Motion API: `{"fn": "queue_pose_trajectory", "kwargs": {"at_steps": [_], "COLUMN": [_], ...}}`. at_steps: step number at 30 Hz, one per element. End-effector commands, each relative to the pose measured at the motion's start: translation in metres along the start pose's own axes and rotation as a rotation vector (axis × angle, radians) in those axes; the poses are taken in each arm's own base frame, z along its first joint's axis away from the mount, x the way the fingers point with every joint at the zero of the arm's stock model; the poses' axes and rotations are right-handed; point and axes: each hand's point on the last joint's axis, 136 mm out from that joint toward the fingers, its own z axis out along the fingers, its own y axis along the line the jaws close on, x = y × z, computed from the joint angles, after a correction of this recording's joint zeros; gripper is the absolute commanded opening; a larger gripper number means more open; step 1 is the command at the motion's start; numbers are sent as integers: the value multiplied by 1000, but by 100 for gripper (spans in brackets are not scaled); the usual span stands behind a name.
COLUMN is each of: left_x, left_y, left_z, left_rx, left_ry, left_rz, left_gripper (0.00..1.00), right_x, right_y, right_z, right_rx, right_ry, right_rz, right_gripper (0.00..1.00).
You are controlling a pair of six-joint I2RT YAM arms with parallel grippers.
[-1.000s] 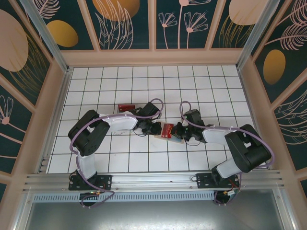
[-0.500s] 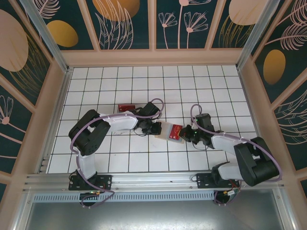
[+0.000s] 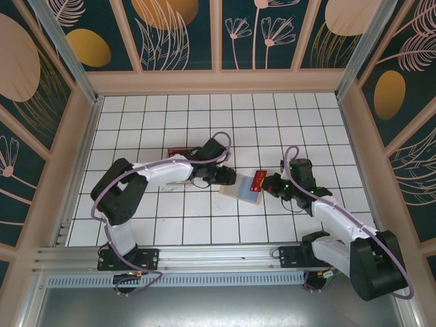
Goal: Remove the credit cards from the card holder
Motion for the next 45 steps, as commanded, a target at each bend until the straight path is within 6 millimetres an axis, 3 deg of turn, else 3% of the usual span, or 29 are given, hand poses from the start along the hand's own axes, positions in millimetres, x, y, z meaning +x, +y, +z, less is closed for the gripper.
{"fn": "queue_pose_trajectory", "kwargs": {"at_steps": [1, 2, 6, 11, 18, 27, 35, 41, 45], "left_x": [-43, -51, -61, -58, -53, -43, -50, -45, -46], "left_y": [-29, -38, -53, -65, -77, -78, -58, -40, -49], "left_z": [-40, -58, -80, -86, -89, -88, -90, -77, -79], "left_rx": [126, 176, 317, 461, 561, 597, 495, 407, 464], "left_ry": [-154, -199, -243, -228, -200, -169, -225, -213, -203], "left_rz": [-50, -59, -108, -167, -191, -195, -214, -239, -228], "left_gripper": [55, 55, 52, 41, 35, 30, 30, 33, 34], "right_x": [-18, -21, -32, -39, -34, -25, -24, -22, -19], "right_y": [33, 40, 69, 106, 132, 141, 137, 140, 139], "right_z": [-11, -12, -18, -25, -22, -14, -16, -18, -17], "right_rx": [-91, -111, -219, -363, -432, -460, -440, -455, -459], "right_ry": [-35, -41, -57, -48, -25, -2, -11, -11, -7], "right_rz": [-63, -74, -112, -153, -207, -210, -213, -211, -211], "right_gripper": [0, 0, 0, 0, 0, 0, 0, 0, 0]}}
